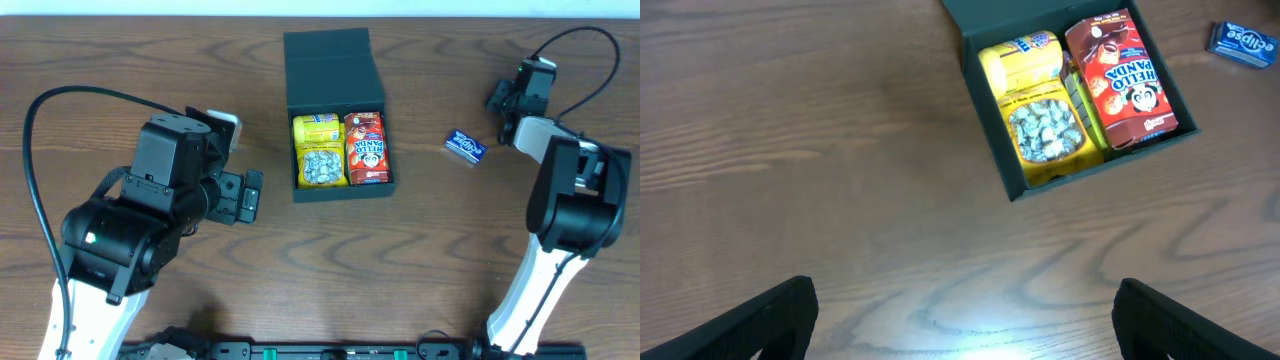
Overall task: Pack container
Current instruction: 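Grasp the black Mars bar with the right gripper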
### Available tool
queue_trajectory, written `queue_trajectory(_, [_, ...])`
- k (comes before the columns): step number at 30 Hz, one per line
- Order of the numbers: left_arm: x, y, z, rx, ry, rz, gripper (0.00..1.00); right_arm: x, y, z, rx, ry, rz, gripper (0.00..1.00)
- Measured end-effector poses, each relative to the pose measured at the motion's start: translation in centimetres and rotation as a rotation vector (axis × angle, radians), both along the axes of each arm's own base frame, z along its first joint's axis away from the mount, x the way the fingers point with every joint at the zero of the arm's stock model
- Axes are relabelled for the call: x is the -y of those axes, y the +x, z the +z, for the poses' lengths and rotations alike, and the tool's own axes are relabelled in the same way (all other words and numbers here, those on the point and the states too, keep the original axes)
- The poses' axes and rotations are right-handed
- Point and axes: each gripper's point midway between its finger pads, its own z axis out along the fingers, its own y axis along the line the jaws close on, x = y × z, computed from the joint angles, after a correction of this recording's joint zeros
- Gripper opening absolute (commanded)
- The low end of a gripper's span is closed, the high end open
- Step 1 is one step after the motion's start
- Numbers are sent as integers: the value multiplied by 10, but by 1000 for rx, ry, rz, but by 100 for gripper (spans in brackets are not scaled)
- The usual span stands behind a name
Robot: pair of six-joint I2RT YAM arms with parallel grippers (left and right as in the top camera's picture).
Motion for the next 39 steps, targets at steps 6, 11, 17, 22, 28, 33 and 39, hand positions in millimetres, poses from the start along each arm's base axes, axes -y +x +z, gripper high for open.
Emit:
queue_trajectory(6, [0,0,0,0,0,0,95,0,0,0,2,7,-5,36])
queue_trajectory(11, [0,0,0,0,0,0,95,0,0,0,2,7,-5,31])
queue_trajectory(17, [0,0,0,0,0,0,95,-4,3,2,18,25,20,30])
queue_trajectory(22, [0,0,0,0,1,-1,96,-12,8,12,45,50,56,31])
queue_trajectory(28, [0,0,0,0,1,-1,95,-36,21,85,182,73,153,25])
queue_trajectory(33, [0,0,0,0,1,-2,95,-74,22,152,284,78,293,50])
queue_trajectory(39, [0,0,0,0,1,-2,95,-92,10,155,226,75,331,68])
